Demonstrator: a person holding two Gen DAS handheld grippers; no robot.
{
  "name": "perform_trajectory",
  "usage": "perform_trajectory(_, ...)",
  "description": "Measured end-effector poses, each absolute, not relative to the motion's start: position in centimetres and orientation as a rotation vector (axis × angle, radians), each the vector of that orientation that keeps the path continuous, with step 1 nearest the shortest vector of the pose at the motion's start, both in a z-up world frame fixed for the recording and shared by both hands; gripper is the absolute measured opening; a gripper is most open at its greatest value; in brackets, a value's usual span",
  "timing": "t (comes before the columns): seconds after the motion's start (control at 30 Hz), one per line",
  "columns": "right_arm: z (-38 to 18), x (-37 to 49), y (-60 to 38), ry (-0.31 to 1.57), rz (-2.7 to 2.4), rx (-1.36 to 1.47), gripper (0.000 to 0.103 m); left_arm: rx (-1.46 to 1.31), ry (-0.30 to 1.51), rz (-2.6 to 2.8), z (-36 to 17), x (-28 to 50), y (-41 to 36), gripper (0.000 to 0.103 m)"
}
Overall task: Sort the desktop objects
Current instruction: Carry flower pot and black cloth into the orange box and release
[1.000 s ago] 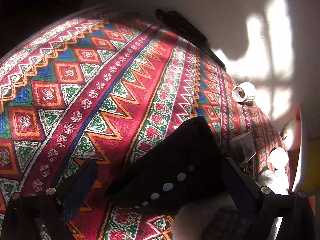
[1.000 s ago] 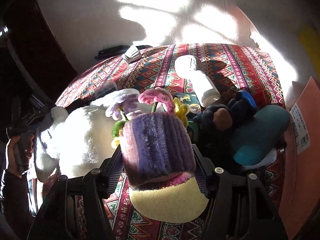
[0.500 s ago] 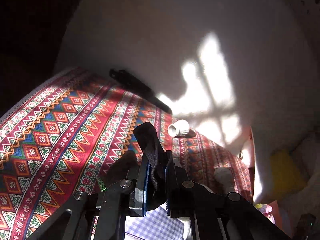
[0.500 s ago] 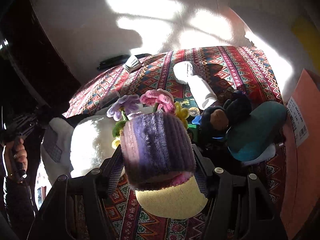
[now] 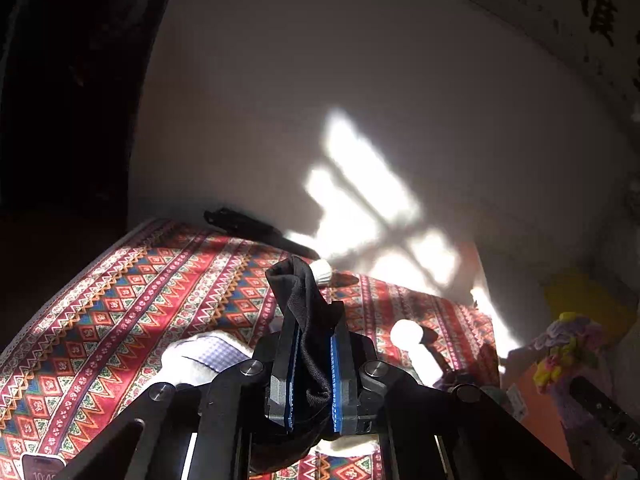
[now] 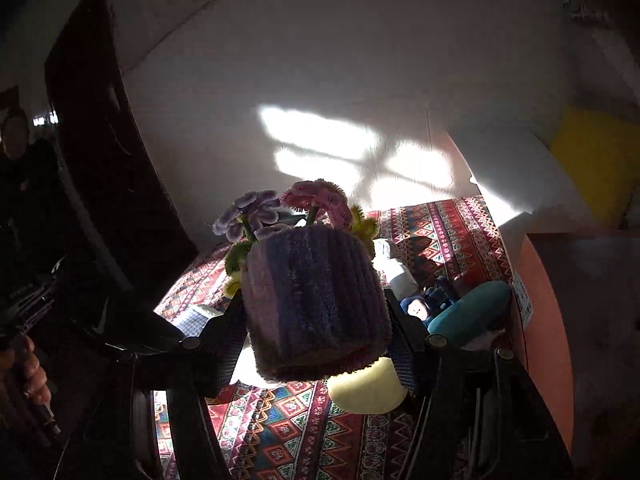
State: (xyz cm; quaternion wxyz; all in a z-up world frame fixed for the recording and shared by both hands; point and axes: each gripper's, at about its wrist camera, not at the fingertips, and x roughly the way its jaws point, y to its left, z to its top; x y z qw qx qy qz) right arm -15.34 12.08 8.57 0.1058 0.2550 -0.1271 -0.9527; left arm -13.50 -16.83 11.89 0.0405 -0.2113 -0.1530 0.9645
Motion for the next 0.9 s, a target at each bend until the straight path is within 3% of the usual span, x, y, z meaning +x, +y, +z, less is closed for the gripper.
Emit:
perform_trajectory(0.43,14.6,-4.7,19.1,-0.495,-2.961,0.452,0.066,-0.492,-0.196,2.778,17.4,-8.1,-1.4,0.006)
perform_trajectory(0.9,15.3,2.9,34.3,-0.762,-3.214,0.298,0.066,-0.45,-0.054,2.476,19.0,-8.4,17.0,0.006)
